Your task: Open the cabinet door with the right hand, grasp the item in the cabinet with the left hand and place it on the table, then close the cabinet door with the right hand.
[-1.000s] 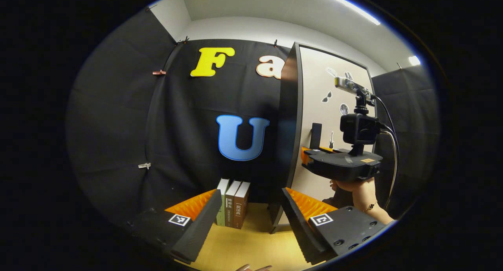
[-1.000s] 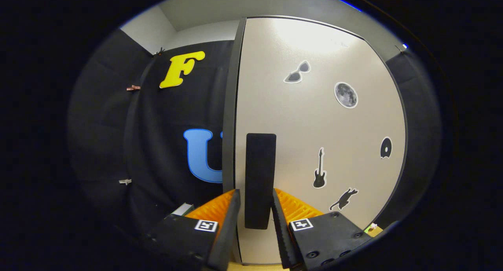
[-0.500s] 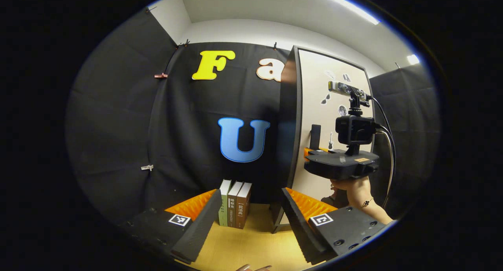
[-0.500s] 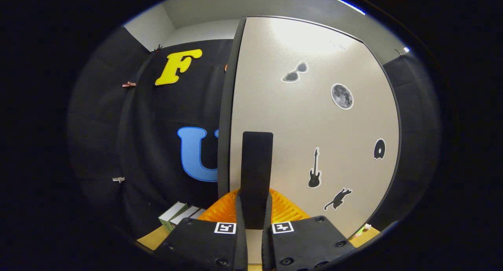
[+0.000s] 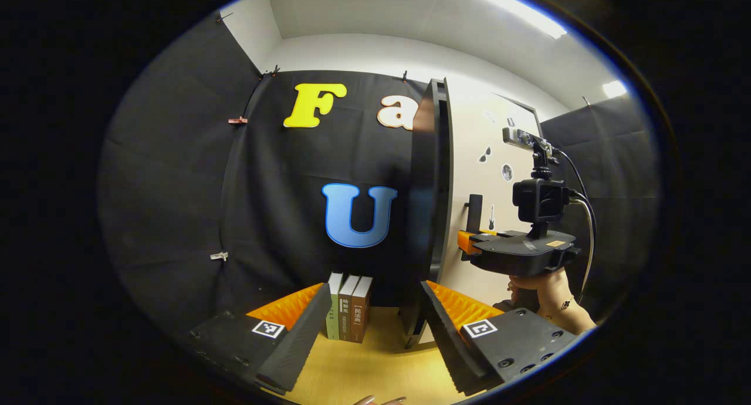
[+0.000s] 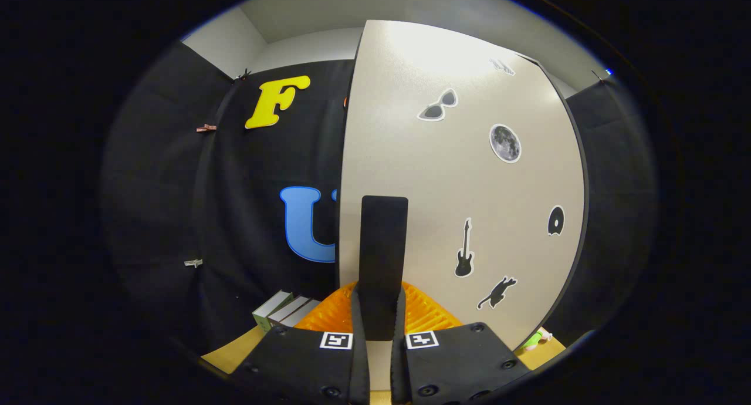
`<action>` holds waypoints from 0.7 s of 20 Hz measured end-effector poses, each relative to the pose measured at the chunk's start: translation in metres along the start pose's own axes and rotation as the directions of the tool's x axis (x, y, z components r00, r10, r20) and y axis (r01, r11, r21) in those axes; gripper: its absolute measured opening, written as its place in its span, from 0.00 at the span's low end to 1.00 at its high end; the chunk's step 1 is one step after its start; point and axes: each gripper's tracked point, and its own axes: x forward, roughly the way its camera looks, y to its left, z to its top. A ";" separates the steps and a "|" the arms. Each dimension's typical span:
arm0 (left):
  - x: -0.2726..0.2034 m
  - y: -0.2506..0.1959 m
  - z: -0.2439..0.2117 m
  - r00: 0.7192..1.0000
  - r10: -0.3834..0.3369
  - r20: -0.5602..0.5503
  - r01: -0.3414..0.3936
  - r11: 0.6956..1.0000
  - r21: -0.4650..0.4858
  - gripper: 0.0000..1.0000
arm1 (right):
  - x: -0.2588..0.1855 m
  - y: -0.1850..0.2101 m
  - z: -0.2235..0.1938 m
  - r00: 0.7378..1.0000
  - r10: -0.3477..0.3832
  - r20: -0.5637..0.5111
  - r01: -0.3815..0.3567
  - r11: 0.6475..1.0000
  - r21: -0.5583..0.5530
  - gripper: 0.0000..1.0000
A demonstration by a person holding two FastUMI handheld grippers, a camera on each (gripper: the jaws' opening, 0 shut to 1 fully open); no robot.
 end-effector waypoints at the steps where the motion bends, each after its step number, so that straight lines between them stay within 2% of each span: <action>1: 0.003 0.002 0.002 1.000 -0.013 0.001 0.013 1.000 0.003 0.95 | -0.007 0.000 0.000 1.000 0.001 -0.002 -0.001 1.000 -0.004 0.18; 2: 0.006 0.002 0.006 1.000 -0.023 0.005 0.023 1.000 0.009 0.95 | -0.013 -0.001 0.001 1.000 0.000 -0.003 0.000 1.000 -0.008 0.14; 3: 0.007 0.002 0.008 0.999 -0.032 0.009 0.032 0.999 0.017 0.94 | -0.019 -0.001 0.002 1.000 0.002 -0.004 -0.002 1.000 -0.008 0.18; 9: 0.010 -0.013 0.018 0.995 -0.098 0.009 0.097 0.994 0.043 0.95 | -0.048 -0.011 0.006 1.000 0.022 -0.016 -0.022 1.000 -0.021 0.18; 14: 0.010 -0.055 0.029 0.985 -0.164 0.049 0.162 0.986 0.048 0.94 | -0.074 -0.023 0.007 0.998 0.061 -0.013 -0.062 0.998 -0.012 0.18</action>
